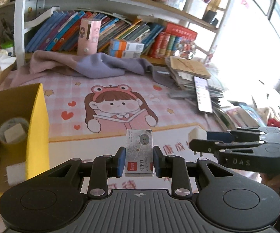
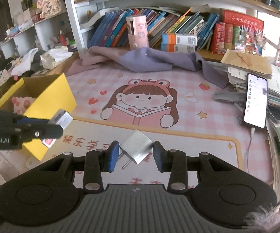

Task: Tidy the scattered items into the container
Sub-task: 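Carry the card box and white charger together over the yellow box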

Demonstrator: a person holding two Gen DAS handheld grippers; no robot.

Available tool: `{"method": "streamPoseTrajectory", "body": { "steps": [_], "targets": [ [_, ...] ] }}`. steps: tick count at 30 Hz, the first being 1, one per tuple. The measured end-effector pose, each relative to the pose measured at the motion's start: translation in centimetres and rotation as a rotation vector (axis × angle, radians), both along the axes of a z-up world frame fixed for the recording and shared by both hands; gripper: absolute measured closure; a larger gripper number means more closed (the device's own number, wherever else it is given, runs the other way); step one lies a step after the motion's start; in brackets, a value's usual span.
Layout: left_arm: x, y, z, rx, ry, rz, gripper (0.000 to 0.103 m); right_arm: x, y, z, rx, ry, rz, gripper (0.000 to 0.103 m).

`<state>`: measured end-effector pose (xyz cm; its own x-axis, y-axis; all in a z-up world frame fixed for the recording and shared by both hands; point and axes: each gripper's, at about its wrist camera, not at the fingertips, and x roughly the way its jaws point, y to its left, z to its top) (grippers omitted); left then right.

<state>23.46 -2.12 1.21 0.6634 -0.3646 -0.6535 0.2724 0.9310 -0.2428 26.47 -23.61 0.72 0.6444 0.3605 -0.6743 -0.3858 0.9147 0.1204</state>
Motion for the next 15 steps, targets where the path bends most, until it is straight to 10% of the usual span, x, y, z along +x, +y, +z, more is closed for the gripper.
{"method": "streamPoseTrajectory", "body": {
  "steps": [15],
  "targets": [
    [-10.5, 7.6, 0.4, -0.004, -0.053, 0.009, 0.075, -11.6, 8.0, 0.9, -0.009, -0.029, -0.005, 0.067]
  ]
}}
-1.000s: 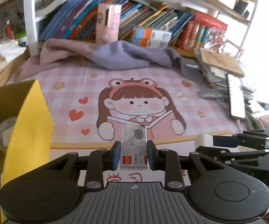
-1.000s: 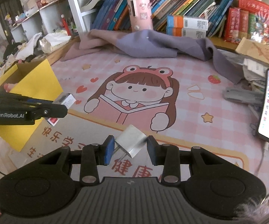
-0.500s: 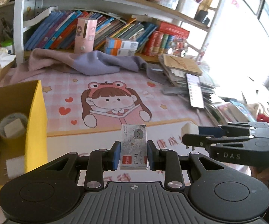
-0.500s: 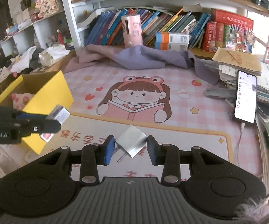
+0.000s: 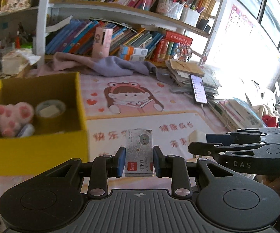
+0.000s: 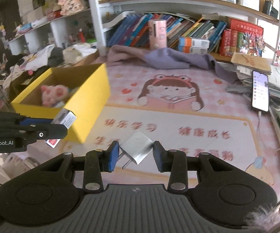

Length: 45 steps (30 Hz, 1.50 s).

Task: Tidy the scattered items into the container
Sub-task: 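Carry the card box and white charger together over the yellow box, then lower both items into the box and open both grippers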

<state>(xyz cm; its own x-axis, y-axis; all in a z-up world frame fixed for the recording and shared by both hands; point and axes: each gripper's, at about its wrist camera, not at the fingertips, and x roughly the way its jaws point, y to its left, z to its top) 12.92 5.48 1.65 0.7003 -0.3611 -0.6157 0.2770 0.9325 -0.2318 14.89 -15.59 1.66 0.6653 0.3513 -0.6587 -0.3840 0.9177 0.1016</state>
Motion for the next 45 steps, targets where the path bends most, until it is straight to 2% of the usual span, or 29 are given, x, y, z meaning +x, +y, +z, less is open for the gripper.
{"method": "streamPoseTrajectory", "body": {
  "steps": [4, 11, 17, 26, 31, 36, 41, 45],
  "targets": [
    [-2.2, 2.3, 0.0, 0.006, 0.019, 0.030, 0.075, -2.2, 2.5, 0.1, -0.008, 0.003, 0.021, 0.067],
    [-5.7, 5.7, 0.2, -0.006, -0.004, 0.095, 0.075, -4.3, 5.9, 0.4, -0.023, 0.015, 0.058, 0.067],
    [-7.9, 9.1, 0.4, -0.039, -0.028, 0.208, 0.075, -5.4, 8.8, 1.1, -0.036, -0.008, 0.138, 0.067],
    [-9.4, 11.1, 0.8, -0.038, -0.045, 0.278, 0.075, -5.9, 12.6, 1.6, -0.055, -0.038, 0.282, 0.067],
    [-8.4, 12.1, 1.2, -0.035, -0.064, 0.307, 0.075, -5.7, 14.4, 2.0, -0.102, -0.118, 0.349, 0.067],
    [-5.7, 13.5, 2.0, -0.028, -0.088, 0.331, 0.075, -3.5, 15.9, 2.7, -0.073, -0.167, 0.393, 0.067],
    [-1.5, 14.3, 3.0, -0.008, -0.123, 0.304, 0.075, 0.0, 17.5, 3.1, -0.055, -0.182, 0.395, 0.067],
    [2.2, 14.6, 2.6, 0.004, -0.114, 0.280, 0.075, 3.2, 18.7, 2.8, -0.070, -0.185, 0.388, 0.067]
  ]
}}
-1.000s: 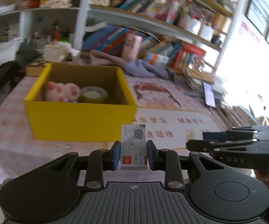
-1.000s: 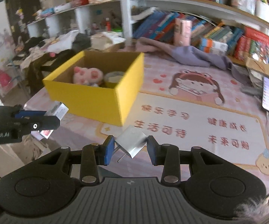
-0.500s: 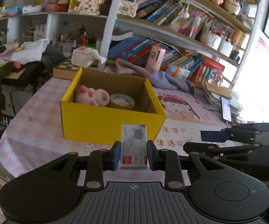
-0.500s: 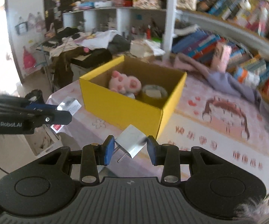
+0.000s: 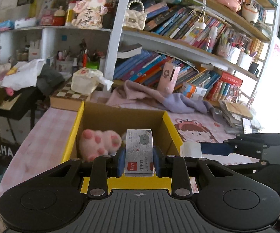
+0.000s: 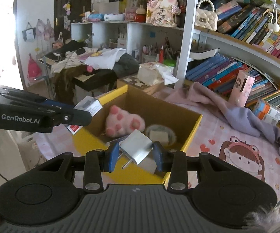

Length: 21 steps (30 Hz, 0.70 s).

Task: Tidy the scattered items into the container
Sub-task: 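Lower both items into the box and open both grippers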

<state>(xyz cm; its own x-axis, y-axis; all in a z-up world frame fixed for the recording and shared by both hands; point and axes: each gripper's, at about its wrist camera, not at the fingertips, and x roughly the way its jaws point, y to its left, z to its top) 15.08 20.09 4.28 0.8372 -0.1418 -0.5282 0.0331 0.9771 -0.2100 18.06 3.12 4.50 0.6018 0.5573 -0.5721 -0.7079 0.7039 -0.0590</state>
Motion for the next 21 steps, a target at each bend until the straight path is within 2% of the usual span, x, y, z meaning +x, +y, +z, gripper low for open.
{"method": "streamPoseTrajectory", "body": {
  "steps": [6, 13, 16, 21],
  "targets": [
    [5.1, 0.5, -1.9, 0.021, 0.069, -0.043, 0.075, 5.5, 1.9, -1.5, -0.038, 0.034, -0.006, 0.067],
    [10.9, 1.1, -5.6, 0.030, 0.265, -0.109, 0.075, 10.3, 5.1, -5.0, -0.173, 0.109, 0.078, 0.067],
    [12.5, 1.1, -6.7, 0.044, 0.329, -0.141, 0.075, 11.4, 6.2, -6.1, -0.228, 0.146, 0.127, 0.067],
    [13.8, 0.7, -7.4, 0.071, 0.374, -0.200, 0.075, 12.2, 7.6, -7.3, -0.308, 0.162, 0.212, 0.067]
  ]
}}
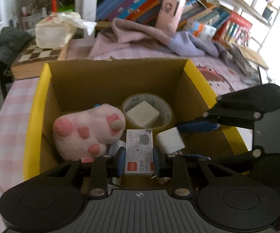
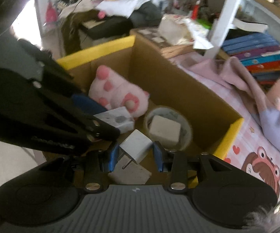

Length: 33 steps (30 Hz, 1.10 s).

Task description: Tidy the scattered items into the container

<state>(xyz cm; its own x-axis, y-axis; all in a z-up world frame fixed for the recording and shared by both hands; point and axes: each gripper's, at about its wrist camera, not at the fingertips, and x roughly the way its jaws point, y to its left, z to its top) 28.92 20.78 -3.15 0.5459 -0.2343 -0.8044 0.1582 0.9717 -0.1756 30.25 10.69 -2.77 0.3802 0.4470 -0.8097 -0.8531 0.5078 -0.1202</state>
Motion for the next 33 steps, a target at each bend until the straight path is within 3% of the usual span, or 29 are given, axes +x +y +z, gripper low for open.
{"method": "streamPoseTrajectory", "body": {
  "steps": [6, 8, 9, 15, 21, 33],
  "targets": [
    [0.9, 0.2, -0.8, -0.009, 0.044, -0.002, 0.072, 0.5, 0.6, -0.9, -0.047, 0.009, 0.009, 0.067],
    [0.7, 0.5, -0.7, -0.019, 0.042, 0.021, 0.065, 0.4, 0.6, -0.9, -0.043, -0.011, -0.003, 0.062],
    [0.5, 0.7, -0.5, -0.017, 0.032, 0.037, 0.056, 0.3, 0.4, -0.8, -0.037, -0.024, -0.012, 0.060],
    [-2.4, 1.5, 2.0, -0.041, -0.101, 0.092, 0.039, -0.8, -1.3, 0.8, 0.064, -0.047, -0.076, 0.052],
    [-6.9, 0.7, 5.4, 0.004, -0.264, 0.144, 0.027, -4.0, -3.4, 3.3, 0.167, -0.113, -0.153, 0.050],
    [-16.0, -2.1, 8.3, 0.034, -0.385, 0.170, 0.023, -12.7, -9.1, 6.7, 0.257, -0.230, -0.244, 0.050]
  ]
}}
